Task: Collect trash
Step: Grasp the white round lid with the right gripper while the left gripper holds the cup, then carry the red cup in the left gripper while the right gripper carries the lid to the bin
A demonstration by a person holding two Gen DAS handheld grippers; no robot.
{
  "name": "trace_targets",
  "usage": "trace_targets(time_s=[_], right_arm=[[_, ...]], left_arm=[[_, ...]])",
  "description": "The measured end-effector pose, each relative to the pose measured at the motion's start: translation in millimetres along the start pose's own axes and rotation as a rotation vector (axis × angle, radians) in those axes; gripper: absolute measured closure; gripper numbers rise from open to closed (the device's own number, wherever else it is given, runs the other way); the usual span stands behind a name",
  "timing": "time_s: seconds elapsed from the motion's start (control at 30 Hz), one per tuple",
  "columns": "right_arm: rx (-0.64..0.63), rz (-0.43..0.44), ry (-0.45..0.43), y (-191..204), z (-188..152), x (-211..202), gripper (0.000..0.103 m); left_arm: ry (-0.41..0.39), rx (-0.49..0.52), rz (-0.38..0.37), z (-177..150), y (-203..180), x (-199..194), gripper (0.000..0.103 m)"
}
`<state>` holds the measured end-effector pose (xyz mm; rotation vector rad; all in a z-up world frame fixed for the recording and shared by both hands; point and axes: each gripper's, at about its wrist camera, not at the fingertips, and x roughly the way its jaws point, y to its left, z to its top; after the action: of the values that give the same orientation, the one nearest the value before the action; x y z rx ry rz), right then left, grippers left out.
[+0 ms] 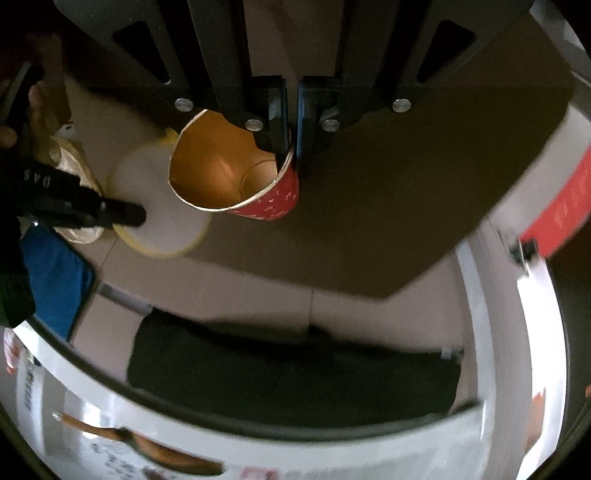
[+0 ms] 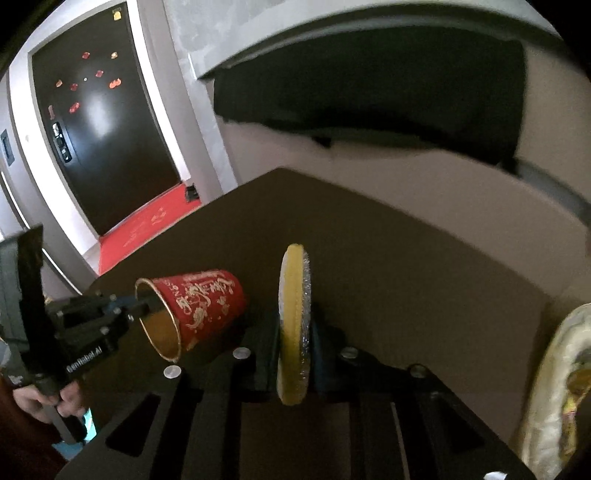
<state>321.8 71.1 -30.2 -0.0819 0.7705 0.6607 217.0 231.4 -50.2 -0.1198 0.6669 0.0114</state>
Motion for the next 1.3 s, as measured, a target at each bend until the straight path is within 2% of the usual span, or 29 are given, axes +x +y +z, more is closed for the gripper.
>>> trace_targets(time_s=[0.3, 0.47, 0.9, 1.03, 1.3], right_arm=[[-0.023, -0.073, -0.141, -32, -1, -85, 0.089], [-0.036, -0.125, -0.211, -52, 1, -126, 0.089], [-0.042, -0.273, -0.392, -95, 4, -223, 0.089], [-0.03, -0.314, -0.414, -111, -4, -243, 0.089], [0.027, -0.381, -0.437, -151, -27, -272, 0.089]], left_arm=[[-0.196, 0.115, -0.034, 49, -85, -41, 0.1], [-0.248, 0.144, -0.073, 67, -123, -50, 0.1], [-0.406, 0.16, -0.129, 97, -193, -80, 0.1], [-0.441, 0.181, -0.154, 103, -220, -83, 0.1], [-0.426, 0.237, -0.23, 97, -280, -75, 0.1]])
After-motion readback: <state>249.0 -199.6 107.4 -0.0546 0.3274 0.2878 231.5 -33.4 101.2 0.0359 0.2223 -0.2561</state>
